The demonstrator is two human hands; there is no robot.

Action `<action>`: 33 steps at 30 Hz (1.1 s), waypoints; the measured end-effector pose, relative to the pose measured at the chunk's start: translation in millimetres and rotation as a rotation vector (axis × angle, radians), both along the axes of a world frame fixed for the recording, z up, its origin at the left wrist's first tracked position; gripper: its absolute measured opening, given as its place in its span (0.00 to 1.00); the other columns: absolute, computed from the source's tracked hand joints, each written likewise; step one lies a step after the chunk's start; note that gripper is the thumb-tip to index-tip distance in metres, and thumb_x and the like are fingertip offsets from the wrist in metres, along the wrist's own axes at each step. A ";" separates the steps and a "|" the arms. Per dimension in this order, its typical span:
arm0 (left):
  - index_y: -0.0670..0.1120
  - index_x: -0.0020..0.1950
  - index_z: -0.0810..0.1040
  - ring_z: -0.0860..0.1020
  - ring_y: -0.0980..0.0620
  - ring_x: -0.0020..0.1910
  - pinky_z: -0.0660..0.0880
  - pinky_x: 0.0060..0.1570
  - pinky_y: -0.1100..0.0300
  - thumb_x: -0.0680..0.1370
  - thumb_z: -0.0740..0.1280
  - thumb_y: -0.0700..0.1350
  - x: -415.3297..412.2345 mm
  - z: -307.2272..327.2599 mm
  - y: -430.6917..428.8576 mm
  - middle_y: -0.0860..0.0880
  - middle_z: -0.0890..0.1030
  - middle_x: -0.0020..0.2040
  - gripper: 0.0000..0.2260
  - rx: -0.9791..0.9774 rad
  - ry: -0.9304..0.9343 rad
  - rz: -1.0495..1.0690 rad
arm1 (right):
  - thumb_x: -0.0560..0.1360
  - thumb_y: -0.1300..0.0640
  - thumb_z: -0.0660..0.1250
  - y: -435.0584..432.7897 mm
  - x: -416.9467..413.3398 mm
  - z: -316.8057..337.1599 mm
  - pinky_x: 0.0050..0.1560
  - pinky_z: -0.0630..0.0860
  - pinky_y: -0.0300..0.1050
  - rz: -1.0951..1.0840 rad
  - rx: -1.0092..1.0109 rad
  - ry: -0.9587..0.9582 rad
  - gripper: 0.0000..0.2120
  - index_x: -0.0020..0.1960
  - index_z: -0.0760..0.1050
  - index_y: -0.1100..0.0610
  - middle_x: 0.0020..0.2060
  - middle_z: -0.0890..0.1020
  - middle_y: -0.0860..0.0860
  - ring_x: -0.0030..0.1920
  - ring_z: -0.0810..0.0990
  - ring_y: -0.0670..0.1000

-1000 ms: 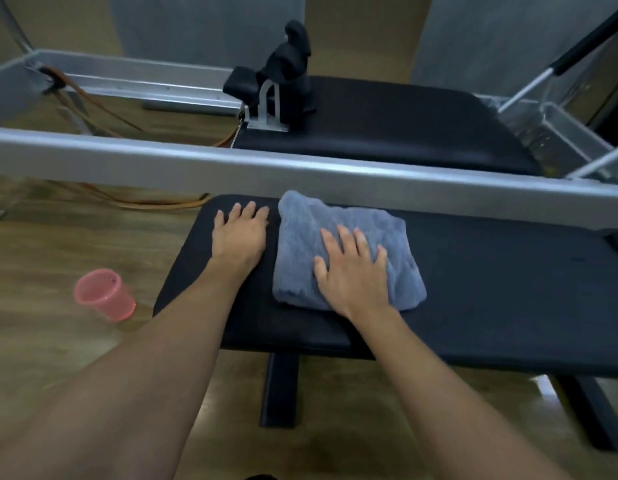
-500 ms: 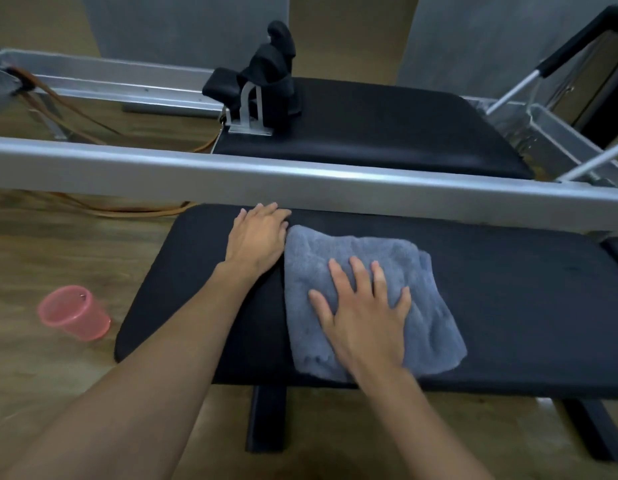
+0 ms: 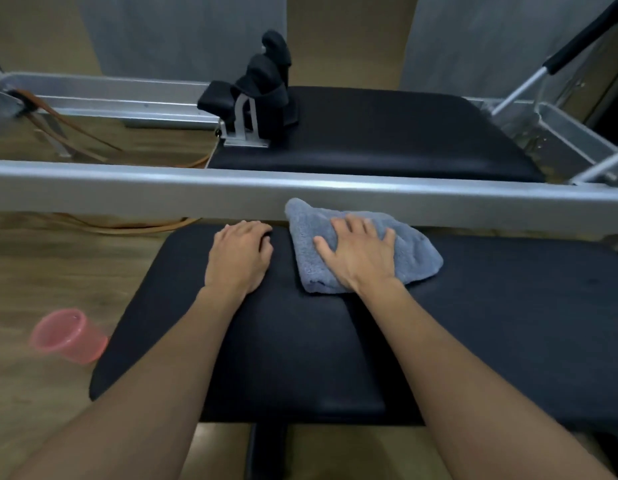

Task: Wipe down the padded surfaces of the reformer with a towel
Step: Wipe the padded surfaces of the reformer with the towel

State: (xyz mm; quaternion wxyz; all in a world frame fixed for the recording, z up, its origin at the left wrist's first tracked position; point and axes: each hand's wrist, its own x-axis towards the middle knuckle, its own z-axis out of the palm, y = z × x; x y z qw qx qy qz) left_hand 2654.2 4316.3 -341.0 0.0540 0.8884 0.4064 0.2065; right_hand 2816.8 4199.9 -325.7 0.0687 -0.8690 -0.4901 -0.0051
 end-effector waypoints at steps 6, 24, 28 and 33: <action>0.46 0.60 0.79 0.77 0.44 0.59 0.67 0.63 0.47 0.79 0.61 0.45 -1.0 6.0 -6.3 0.46 0.82 0.58 0.13 -0.020 0.003 0.010 | 0.76 0.35 0.47 -102.6 -48.7 -1.0 0.70 0.57 0.68 -0.050 0.043 0.016 0.31 0.74 0.65 0.48 0.75 0.66 0.51 0.76 0.60 0.55; 0.48 0.61 0.75 0.72 0.42 0.62 0.57 0.70 0.43 0.80 0.52 0.49 83.6 -12.1 -34.8 0.45 0.78 0.61 0.16 -0.072 0.071 -0.120 | 0.76 0.32 0.42 -74.2 33.0 -7.4 0.72 0.52 0.68 -0.098 0.037 0.026 0.33 0.76 0.59 0.45 0.77 0.62 0.48 0.78 0.54 0.54; 0.52 0.64 0.74 0.72 0.45 0.64 0.56 0.70 0.45 0.81 0.53 0.50 84.4 -14.2 -37.1 0.48 0.78 0.63 0.16 -0.042 0.063 -0.124 | 0.78 0.35 0.46 -28.6 67.3 -4.7 0.68 0.58 0.68 -0.117 0.023 0.027 0.29 0.72 0.65 0.48 0.71 0.71 0.51 0.72 0.65 0.56; 0.53 0.66 0.73 0.72 0.47 0.65 0.56 0.71 0.46 0.81 0.52 0.50 80.9 -9.7 -39.0 0.50 0.77 0.64 0.17 -0.056 0.081 -0.127 | 0.79 0.37 0.47 -60.9 53.3 -3.2 0.69 0.55 0.66 -0.098 0.027 0.032 0.28 0.75 0.62 0.48 0.75 0.65 0.51 0.75 0.60 0.55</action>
